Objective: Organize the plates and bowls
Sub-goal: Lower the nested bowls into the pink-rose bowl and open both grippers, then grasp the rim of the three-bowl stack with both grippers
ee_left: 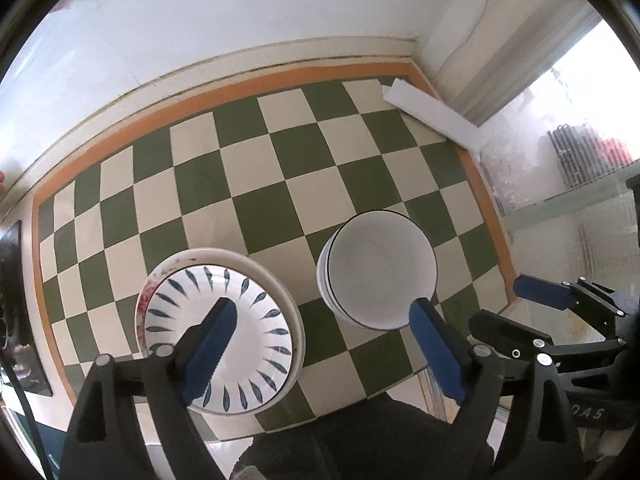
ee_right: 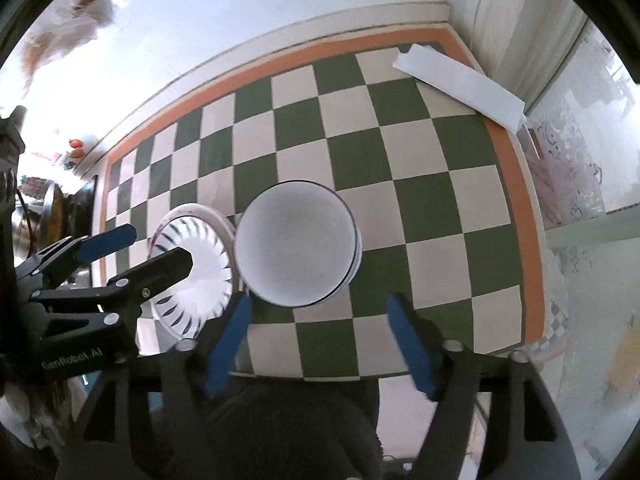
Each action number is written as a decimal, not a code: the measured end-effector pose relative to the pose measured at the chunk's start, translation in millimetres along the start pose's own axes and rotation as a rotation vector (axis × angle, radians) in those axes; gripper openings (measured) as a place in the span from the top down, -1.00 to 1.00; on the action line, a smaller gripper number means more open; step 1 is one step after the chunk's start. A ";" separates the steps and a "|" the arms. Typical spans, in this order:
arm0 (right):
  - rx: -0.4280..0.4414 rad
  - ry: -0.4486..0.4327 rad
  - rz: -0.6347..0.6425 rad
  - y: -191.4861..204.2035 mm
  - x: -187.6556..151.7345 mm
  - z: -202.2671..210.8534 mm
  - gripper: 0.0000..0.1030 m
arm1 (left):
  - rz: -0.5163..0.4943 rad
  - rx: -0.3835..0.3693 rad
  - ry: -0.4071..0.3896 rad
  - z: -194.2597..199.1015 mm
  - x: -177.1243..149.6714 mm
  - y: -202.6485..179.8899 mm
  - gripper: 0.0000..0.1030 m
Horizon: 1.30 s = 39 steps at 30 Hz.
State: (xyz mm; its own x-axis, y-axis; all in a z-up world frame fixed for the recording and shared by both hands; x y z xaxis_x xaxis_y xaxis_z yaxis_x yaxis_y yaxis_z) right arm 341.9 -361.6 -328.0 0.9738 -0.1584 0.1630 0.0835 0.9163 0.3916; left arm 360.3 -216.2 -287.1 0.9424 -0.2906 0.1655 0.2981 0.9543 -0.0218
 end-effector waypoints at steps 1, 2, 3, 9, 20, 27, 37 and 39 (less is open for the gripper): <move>-0.004 -0.007 0.003 1.5 -2.0 4.8 -0.55 | 0.002 -0.002 -0.002 4.2 -2.3 2.0 -0.79; -0.011 -0.012 0.007 3.1 -4.5 8.6 -0.56 | 0.005 -0.009 -0.004 7.1 -4.2 2.8 -0.79; -0.020 -0.016 0.013 4.3 -6.0 11.8 -0.57 | 0.009 -0.019 -0.003 11.3 -6.6 3.8 -0.80; -0.025 -0.052 0.020 16.6 -14.6 30.6 -0.62 | 0.023 -0.047 -0.032 37.5 -16.6 5.3 -0.84; -0.020 -0.106 0.032 31.3 -22.5 62.9 -0.64 | 0.027 -0.085 -0.060 64.3 -19.7 0.6 -0.84; -0.014 -0.103 0.009 24.7 -17.4 58.6 -0.65 | 0.032 -0.095 -0.047 54.9 -11.8 -4.0 -0.84; 0.115 -0.092 -0.107 -20.4 8.0 -7.1 -0.70 | 0.104 -0.132 0.072 -34.5 22.3 0.9 -0.84; 0.149 -0.061 -0.152 -29.6 9.0 -25.5 -0.70 | 0.108 -0.143 0.113 -53.3 27.3 -1.7 -0.84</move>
State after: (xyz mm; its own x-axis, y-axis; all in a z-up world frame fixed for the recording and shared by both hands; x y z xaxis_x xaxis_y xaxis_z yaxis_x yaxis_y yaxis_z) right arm 353.5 -380.7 -361.3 0.9374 -0.3169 0.1444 0.1920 0.8163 0.5448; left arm 393.5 -229.5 -335.1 0.9787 -0.2010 0.0428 0.2054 0.9631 -0.1741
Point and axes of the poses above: each gripper's, at about its wrist camera, not at the fingertips, and z roughly against the way its jaws point, y to its left, x to its top, the point moved 9 cm from there along -z, roughly the way its jaws point, and after that the axes turned 9 degrees about x, right-handed, at the moved point
